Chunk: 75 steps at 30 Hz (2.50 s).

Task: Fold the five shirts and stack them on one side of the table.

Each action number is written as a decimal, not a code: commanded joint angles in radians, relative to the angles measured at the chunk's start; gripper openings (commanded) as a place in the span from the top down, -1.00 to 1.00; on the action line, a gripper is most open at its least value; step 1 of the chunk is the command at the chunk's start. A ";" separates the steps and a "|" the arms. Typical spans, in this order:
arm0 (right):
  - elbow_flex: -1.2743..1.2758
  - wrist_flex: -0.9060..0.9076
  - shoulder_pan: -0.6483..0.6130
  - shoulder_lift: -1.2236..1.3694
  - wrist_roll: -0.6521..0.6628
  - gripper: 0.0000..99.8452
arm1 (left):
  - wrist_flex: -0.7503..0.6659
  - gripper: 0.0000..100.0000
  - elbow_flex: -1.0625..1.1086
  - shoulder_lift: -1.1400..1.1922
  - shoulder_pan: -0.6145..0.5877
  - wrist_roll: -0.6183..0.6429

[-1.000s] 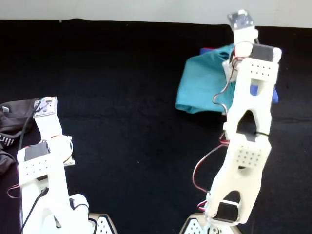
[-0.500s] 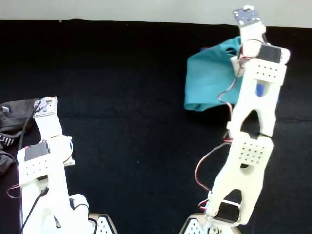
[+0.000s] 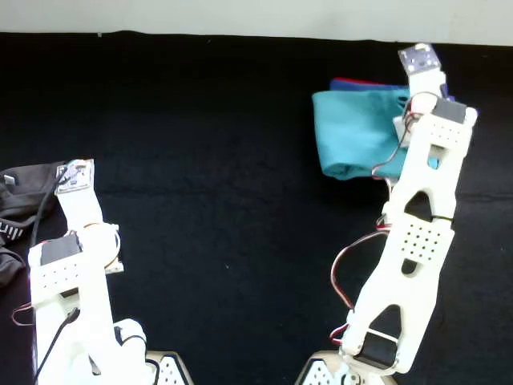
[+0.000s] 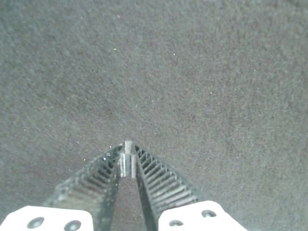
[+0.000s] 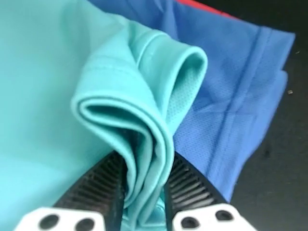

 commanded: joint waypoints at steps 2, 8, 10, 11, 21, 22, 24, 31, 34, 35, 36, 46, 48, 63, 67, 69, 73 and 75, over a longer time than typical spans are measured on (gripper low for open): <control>-0.061 -0.010 0.010 -0.056 0.009 0.99 | -0.017 0.98 -0.004 -0.016 -0.002 -0.008; -0.071 -0.010 -0.001 -0.206 0.009 0.99 | -0.044 0.98 -0.004 -0.012 -0.002 -0.008; -0.065 -0.010 -0.008 -0.246 0.009 0.99 | -0.054 0.98 -0.004 -0.012 -0.002 -0.008; -0.064 -0.010 -0.013 -0.266 0.009 0.99 | -0.054 0.98 -0.004 -0.012 -0.001 -0.008; -0.062 -0.010 -0.022 -0.351 0.009 0.99 | -0.052 0.98 -0.004 -0.012 -0.001 -0.008; -0.059 -0.010 -0.019 -0.348 0.009 0.99 | -0.052 0.98 -0.004 -0.012 -0.001 -0.008; -0.027 -0.019 -0.008 -0.325 0.009 0.99 | -0.052 0.98 -0.004 -0.012 -0.001 -0.008; 0.012 -0.130 0.044 -0.131 0.008 0.99 | -0.049 0.98 -0.004 -0.012 -0.001 -0.008; 0.008 -0.159 0.053 -0.065 0.008 0.99 | -0.049 0.98 -0.002 -0.012 -0.001 -0.008; 0.008 -0.173 0.058 -0.050 0.008 0.99 | -0.049 0.98 -0.002 -0.012 -0.001 -0.008; 0.008 -0.185 0.062 -0.036 0.008 0.99 | -0.049 0.98 -0.001 -0.012 -0.001 -0.008; 0.010 -0.189 0.101 -0.007 -0.044 0.99 | -0.052 0.98 0.048 -0.018 -0.001 -0.008; 0.010 -0.189 0.110 -0.007 -0.054 0.98 | -0.052 0.98 0.048 -0.018 -0.001 -0.008; -0.082 -0.107 0.082 -0.050 -0.057 0.58 | -0.080 0.98 0.048 -0.018 -0.001 -0.008; -0.211 -0.015 0.073 -0.091 -0.069 0.58 | -0.080 0.98 0.048 -0.018 -0.001 -0.008; -0.271 0.024 0.070 -0.104 -0.117 0.58 | -0.080 0.98 0.048 -0.018 -0.001 -0.008; -0.395 0.119 0.061 -0.111 -0.172 0.58 | -0.080 0.98 0.048 -0.018 -0.001 -0.008; -0.443 0.162 0.050 -0.105 -0.172 0.58 | -0.080 0.98 0.048 -0.018 -0.001 -0.008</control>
